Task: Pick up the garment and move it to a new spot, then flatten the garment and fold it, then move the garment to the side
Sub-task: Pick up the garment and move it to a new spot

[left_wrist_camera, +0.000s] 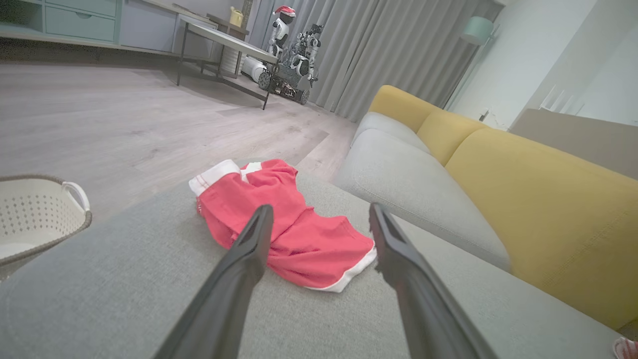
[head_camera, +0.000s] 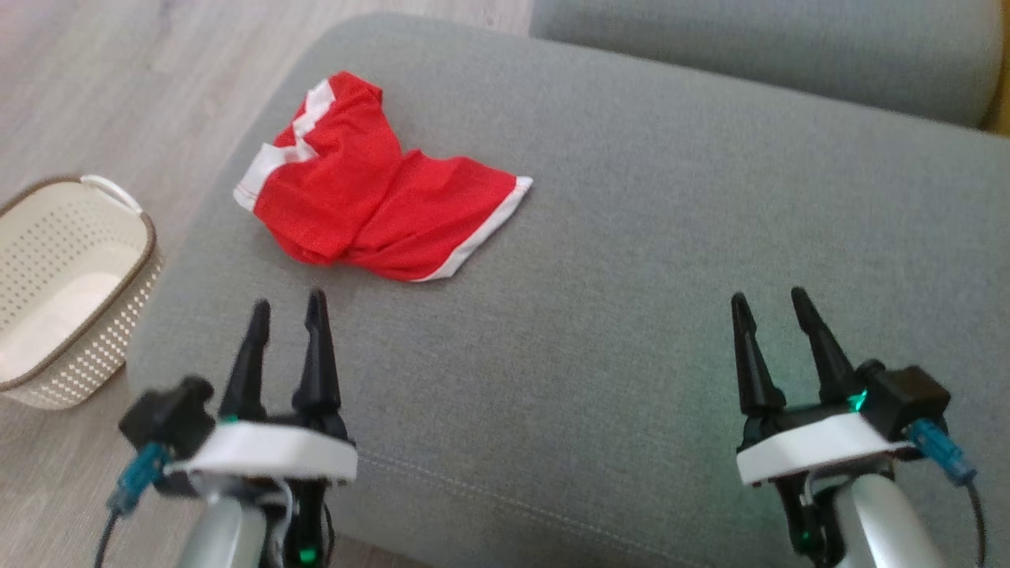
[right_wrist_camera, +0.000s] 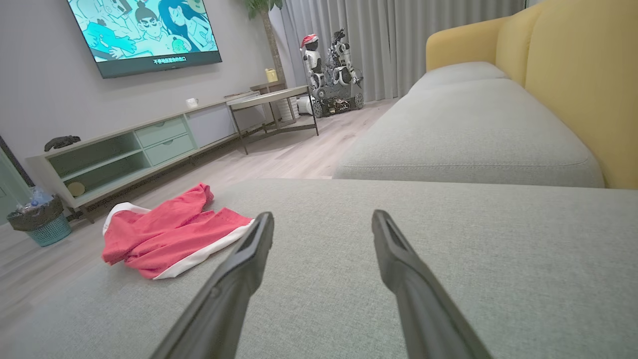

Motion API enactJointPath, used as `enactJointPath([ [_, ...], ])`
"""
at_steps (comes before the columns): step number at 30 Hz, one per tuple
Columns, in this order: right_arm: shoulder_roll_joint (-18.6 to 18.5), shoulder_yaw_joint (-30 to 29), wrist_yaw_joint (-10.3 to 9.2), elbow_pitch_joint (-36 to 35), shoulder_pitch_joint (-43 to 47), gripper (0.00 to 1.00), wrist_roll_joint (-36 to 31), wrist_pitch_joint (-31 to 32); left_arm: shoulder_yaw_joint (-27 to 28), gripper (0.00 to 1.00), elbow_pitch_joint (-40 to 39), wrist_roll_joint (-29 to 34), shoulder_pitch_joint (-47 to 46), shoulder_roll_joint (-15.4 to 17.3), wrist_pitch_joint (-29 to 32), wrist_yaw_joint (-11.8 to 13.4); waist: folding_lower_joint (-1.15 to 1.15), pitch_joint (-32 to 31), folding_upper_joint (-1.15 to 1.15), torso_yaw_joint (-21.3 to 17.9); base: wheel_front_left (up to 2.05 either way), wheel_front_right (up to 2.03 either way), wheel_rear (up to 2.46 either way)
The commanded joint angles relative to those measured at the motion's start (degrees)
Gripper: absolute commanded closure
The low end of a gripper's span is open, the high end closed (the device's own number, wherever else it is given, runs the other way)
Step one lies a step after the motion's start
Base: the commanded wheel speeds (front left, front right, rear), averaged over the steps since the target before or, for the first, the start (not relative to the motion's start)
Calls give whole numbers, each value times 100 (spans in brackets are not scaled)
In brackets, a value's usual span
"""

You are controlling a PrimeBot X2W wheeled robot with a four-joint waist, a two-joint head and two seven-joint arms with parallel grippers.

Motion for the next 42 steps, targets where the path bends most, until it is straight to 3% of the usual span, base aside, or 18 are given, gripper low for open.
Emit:
enactJointPath([
  [1,-5,104,37,-281,-334,0,-85,-42,254,0,-162,102,-482,23,-29,-15,0,195,0,-88,0,0,0],
  [9,-8,-458,37,-871,-614,0,-568,125,274,0,785,440,-1444,65,-11,-365,0,938,0,-398,0,0,0],
  [18,-25,-1224,37,-1950,-1132,0,-932,491,26,0,2177,473,-3270,430,812,-783,0,1824,0,-734,0,0,0],
  [26,-33,-1132,37,-2438,-1315,0,-1067,681,-118,0,3322,186,-4456,804,1544,-1005,0,2218,0,-1037,0,0,0],
  [33,-17,-1108,37,-2475,-1301,0,-1058,639,-454,0,4069,148,-4852,1035,2102,-1045,0,2275,0,-1216,0,0,0],
  [34,-15,-1117,37,-2472,-1294,0,-1053,627,-507,41,4144,122,-4867,1050,2190,-1048,0,2272,0,-1230,0,0,0],
  [35,-14,-1129,37,-2467,-1289,0,-1047,616,-537,100,4187,94,-4884,1067,2210,-1050,0,2266,0,-1241,0,0,0],
  [42,-7,-1125,37,-2284,-1264,0,-974,519,-528,100,4189,-55,-4917,1120,1562,-1055,0,2037,0,-1277,0,0,0],
])
